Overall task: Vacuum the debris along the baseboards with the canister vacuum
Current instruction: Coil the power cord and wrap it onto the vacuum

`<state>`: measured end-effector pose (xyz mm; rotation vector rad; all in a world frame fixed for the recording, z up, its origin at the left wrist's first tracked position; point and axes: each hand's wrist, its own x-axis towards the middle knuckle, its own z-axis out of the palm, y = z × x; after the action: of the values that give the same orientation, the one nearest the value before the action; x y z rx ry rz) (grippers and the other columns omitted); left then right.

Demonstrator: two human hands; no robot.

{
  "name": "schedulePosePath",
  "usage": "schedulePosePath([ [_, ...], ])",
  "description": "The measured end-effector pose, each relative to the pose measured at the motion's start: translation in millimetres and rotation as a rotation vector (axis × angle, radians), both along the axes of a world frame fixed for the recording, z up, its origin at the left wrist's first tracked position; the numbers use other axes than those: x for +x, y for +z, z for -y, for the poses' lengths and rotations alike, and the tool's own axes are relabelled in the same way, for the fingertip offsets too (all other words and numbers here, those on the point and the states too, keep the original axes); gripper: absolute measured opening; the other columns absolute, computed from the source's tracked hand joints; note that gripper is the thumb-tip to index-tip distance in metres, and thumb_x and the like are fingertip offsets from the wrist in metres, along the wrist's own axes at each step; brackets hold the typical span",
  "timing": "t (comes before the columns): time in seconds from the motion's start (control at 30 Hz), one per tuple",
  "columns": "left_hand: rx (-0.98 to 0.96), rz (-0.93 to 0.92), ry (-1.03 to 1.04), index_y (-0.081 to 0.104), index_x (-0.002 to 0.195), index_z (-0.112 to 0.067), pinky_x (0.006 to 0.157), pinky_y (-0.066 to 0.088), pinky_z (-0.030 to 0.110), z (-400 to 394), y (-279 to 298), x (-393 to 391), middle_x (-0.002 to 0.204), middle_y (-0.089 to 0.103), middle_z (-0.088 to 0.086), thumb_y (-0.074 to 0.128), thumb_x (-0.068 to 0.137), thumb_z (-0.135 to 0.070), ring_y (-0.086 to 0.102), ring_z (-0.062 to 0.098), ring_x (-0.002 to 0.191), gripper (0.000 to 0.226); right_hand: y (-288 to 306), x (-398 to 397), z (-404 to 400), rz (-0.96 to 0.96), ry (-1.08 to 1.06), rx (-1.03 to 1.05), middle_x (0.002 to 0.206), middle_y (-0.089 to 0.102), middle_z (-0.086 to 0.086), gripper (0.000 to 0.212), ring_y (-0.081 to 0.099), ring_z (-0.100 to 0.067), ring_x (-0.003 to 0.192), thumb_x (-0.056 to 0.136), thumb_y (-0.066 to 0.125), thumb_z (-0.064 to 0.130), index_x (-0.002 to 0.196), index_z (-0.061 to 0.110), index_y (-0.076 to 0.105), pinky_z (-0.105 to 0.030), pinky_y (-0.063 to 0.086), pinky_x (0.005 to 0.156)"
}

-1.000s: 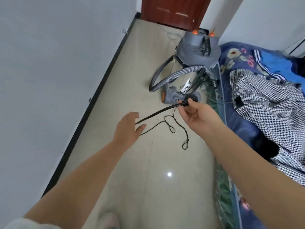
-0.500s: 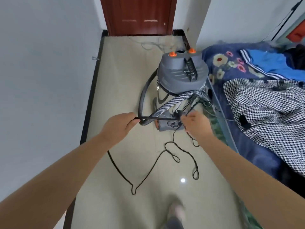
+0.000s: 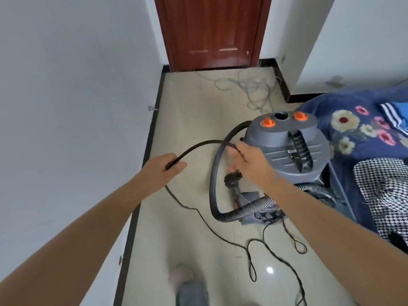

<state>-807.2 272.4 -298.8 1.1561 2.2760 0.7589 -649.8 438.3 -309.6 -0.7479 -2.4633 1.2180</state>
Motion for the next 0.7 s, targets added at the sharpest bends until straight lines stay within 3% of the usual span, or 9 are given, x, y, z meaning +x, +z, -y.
schedulePosePath([
  [0.07, -0.026, 0.14, 0.062, 0.051, 0.077, -0.003, 0.067, 0.039, 0.021, -4.7, -9.0, -34.1, 0.068, 0.048, 0.002, 0.043, 0.096, -0.04, 0.05, 0.011, 0.061, 0.043, 5.9, -25.9, -26.8, -0.039, -0.11, -0.085, 0.053, 0.05, -0.002, 0.031, 0.057, -0.006, 0.049, 0.099, 0.041, 0.019, 0.068, 0.018, 0.041, -0.041, 0.05, 0.07],
  [0.17, 0.034, 0.345, 0.138, 0.041, 0.063, -0.012, 0.075, 0.04, 0.027, -14.2, -17.1, -85.0, 0.062, 0.042, 0.0, 0.032, 0.099, -0.041, 0.044, 0.014, 0.06, 0.047, 7.9, -54.5, -59.9, 0.085, -0.075, 0.086, 0.054, 0.049, -0.003, 0.032, 0.057, -0.035, 0.06, 0.099, 0.042, 0.018, 0.067, 0.02, 0.039, -0.042, 0.046, 0.063],
  [0.27, -0.013, 0.245, 0.087, 0.043, 0.067, -0.009, 0.069, 0.037, 0.026, -29.0, -20.0, -127.7, 0.064, 0.04, 0.001, 0.03, 0.099, -0.037, 0.039, 0.014, 0.062, 0.044, -3.0, -76.1, -78.8, 0.24, -0.029, 0.223, 0.055, 0.04, 0.002, 0.024, 0.047, -0.026, 0.06, 0.098, 0.043, 0.018, 0.075, 0.011, 0.042, -0.033, 0.032, 0.056],
  [0.33, -0.008, 0.108, 0.045, 0.05, 0.074, -0.003, 0.064, 0.032, 0.026, -49.7, -14.6, -151.4, 0.067, 0.042, 0.006, 0.035, 0.099, -0.031, 0.04, 0.017, 0.064, 0.041, -7.0, -89.7, -89.6, 0.266, -0.066, 0.23, 0.056, 0.039, 0.004, 0.023, 0.044, -0.022, 0.061, 0.098, 0.044, 0.017, 0.078, 0.006, 0.046, -0.031, 0.03, 0.058],
  [0.4, 0.028, 0.015, -0.019, 0.045, 0.067, -0.006, 0.058, 0.029, 0.024, -77.8, -3.1, -167.8, 0.062, 0.039, 0.005, 0.038, 0.099, -0.027, 0.038, 0.017, 0.061, 0.039, -8.9, -100.8, -101.0, 0.273, -0.103, 0.19, 0.056, 0.041, 0.003, 0.023, 0.043, -0.021, 0.058, 0.096, 0.048, 0.014, 0.082, -0.004, 0.056, -0.028, 0.028, 0.058],
  [0.5, 0.081, -0.059, -0.186, 0.043, 0.064, -0.005, 0.05, 0.028, 0.018, -130.1, 16.3, -179.8, 0.055, 0.034, 0.0, 0.043, 0.098, -0.026, 0.031, 0.012, 0.051, 0.04, -1.6, -117.6, -117.0, 0.294, -0.054, 0.151, 0.065, 0.052, 0.0, 0.014, 0.046, -0.013, 0.058, 0.094, 0.054, 0.016, 0.094, 0.003, 0.061, -0.019, 0.032, 0.055],
  [0.6, 0.08, -0.009, -0.293, 0.05, 0.073, 0.002, 0.047, 0.028, 0.016, -185.1, 31.0, -182.8, 0.056, 0.034, -0.001, 0.047, 0.097, -0.028, 0.03, 0.011, 0.05, 0.039, 8.8, -127.2, -145.0, 0.276, -0.084, 0.106, 0.06, 0.044, 0.004, 0.027, 0.041, -0.002, 0.053, 0.096, 0.049, 0.023, 0.086, 0.0, 0.06, -0.014, 0.034, 0.055],
  [0.7, -0.158, 0.134, -0.413, 0.045, 0.07, -0.011, 0.056, 0.033, 0.021, -226.0, 26.5, -184.4, 0.058, 0.039, -0.001, 0.05, 0.094, -0.036, 0.037, 0.013, 0.053, 0.035, 9.8, -118.2, -176.7, 0.254, -0.2, 0.008, 0.058, 0.04, 0.004, 0.033, 0.04, -0.003, 0.053, 0.098, 0.044, 0.024, 0.071, 0.007, 0.052, -0.013, 0.035, 0.055],
])
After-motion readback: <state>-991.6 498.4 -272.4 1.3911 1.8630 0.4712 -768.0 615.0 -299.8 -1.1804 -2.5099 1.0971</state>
